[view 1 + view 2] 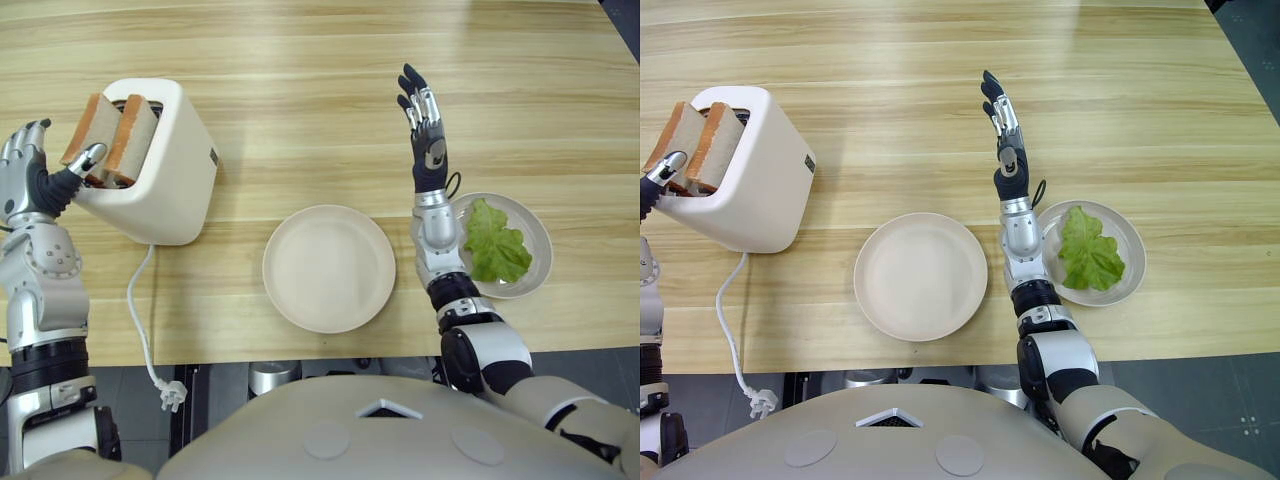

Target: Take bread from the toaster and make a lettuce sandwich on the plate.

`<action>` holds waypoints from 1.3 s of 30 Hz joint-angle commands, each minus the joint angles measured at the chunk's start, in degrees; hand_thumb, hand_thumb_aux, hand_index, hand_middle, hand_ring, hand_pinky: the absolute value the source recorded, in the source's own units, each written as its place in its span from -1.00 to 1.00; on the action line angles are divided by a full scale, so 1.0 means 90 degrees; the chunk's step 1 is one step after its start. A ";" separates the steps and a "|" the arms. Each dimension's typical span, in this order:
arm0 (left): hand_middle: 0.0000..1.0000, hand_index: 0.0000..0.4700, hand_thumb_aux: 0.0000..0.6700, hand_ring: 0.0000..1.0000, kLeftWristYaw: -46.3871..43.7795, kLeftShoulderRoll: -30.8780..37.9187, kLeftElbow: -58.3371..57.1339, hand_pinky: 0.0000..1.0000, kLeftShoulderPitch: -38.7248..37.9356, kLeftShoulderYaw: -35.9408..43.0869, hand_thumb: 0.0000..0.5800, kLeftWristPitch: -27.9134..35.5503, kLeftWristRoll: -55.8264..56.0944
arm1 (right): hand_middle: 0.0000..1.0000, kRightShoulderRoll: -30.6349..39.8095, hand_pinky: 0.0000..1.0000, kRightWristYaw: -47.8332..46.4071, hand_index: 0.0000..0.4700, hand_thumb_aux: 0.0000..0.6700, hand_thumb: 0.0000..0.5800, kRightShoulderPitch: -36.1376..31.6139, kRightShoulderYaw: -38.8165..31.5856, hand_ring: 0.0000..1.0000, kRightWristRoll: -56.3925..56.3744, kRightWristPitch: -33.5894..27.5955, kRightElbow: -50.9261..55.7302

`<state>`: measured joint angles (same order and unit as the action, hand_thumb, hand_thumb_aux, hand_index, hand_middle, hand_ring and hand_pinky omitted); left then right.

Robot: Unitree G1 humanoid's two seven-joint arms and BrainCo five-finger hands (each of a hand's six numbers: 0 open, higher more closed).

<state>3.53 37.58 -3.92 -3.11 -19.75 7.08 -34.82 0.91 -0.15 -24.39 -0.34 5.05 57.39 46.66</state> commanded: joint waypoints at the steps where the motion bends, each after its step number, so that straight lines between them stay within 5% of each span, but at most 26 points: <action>1: -1.00 -1.00 -1.00 -1.00 -0.0008 0.0050 -0.0018 -1.00 0.0033 0.0146 -1.00 0.0030 0.0103 | -1.00 0.0021 -1.00 0.0007 -1.00 -1.00 -1.00 0.0032 -0.0001 -1.00 0.0021 -0.0012 0.0010; 2: -1.00 -0.78 -0.77 -1.00 0.0017 0.0053 -0.0019 -1.00 0.0042 0.0150 -0.57 0.0031 0.0112 | -1.00 0.0022 -1.00 0.0010 -1.00 -1.00 -1.00 0.0033 -0.0002 -1.00 0.0024 -0.0013 0.0009; 3: -1.00 0.05 0.07 -1.00 0.0043 0.0052 -0.0014 -1.00 0.0043 0.0149 0.57 0.0031 0.0128 | -1.00 0.0022 -1.00 0.0009 -1.00 -1.00 -1.00 0.0034 -0.0004 -1.00 0.0025 -0.0013 0.0009; 4: -1.00 0.05 0.07 -1.00 0.0060 0.0056 -0.0012 -1.00 0.0042 0.0157 0.57 0.0032 0.0141 | -1.00 0.0022 -1.00 0.0006 -1.00 -1.00 -1.00 0.0034 -0.0005 -1.00 0.0023 -0.0014 0.0009; 6: -1.00 0.60 0.64 -1.00 0.0087 0.0067 -0.0035 -1.00 0.0065 0.0199 0.93 0.0017 0.0160 | -1.00 0.0024 -1.00 0.0012 -1.00 -1.00 -1.00 0.0041 -0.0005 -1.00 0.0027 -0.0014 0.0008; 22: -1.00 0.47 0.51 -1.00 0.0685 0.0047 0.0083 -1.00 0.0213 0.0129 0.88 -0.0518 0.0411 | -1.00 0.0016 -1.00 0.0005 -1.00 -1.00 -1.00 0.0002 -0.0047 -1.00 0.0009 -0.0046 0.0071; 27: -1.00 0.77 0.81 -1.00 0.0948 0.0030 0.0589 -1.00 0.0244 -0.0082 0.98 -0.0686 0.0472 | -1.00 0.0013 -1.00 0.0016 -1.00 -1.00 -1.00 -0.0019 -0.0054 -1.00 0.0031 -0.0058 0.0107; 28: 1.00 0.96 1.00 1.00 0.1011 0.0023 0.0755 1.00 0.0243 -0.0160 1.00 -0.0727 0.0495 | -1.00 0.0012 -1.00 0.0017 -1.00 -1.00 -1.00 -0.0025 -0.0056 -1.00 0.0033 -0.0059 0.0114; 35: 1.00 0.96 1.00 1.00 0.1442 -0.0090 0.2517 1.00 0.0494 -0.0744 1.00 -0.0864 0.0371 | -1.00 0.0153 -1.00 0.0336 -1.00 -1.00 -1.00 -0.0061 0.0078 -1.00 0.0235 0.0062 -0.0075; 39: 1.00 0.96 1.00 1.00 0.0685 -0.0397 0.3134 1.00 0.1216 -0.0556 1.00 -0.1281 0.2178 | -1.00 0.0571 -1.00 0.0877 -1.00 -1.00 -1.00 0.0289 0.0311 -1.00 0.0921 0.0133 -0.1043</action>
<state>13.90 35.35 21.53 5.69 -25.64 -3.24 -24.11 4.28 5.36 -23.64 0.68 10.26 58.08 42.54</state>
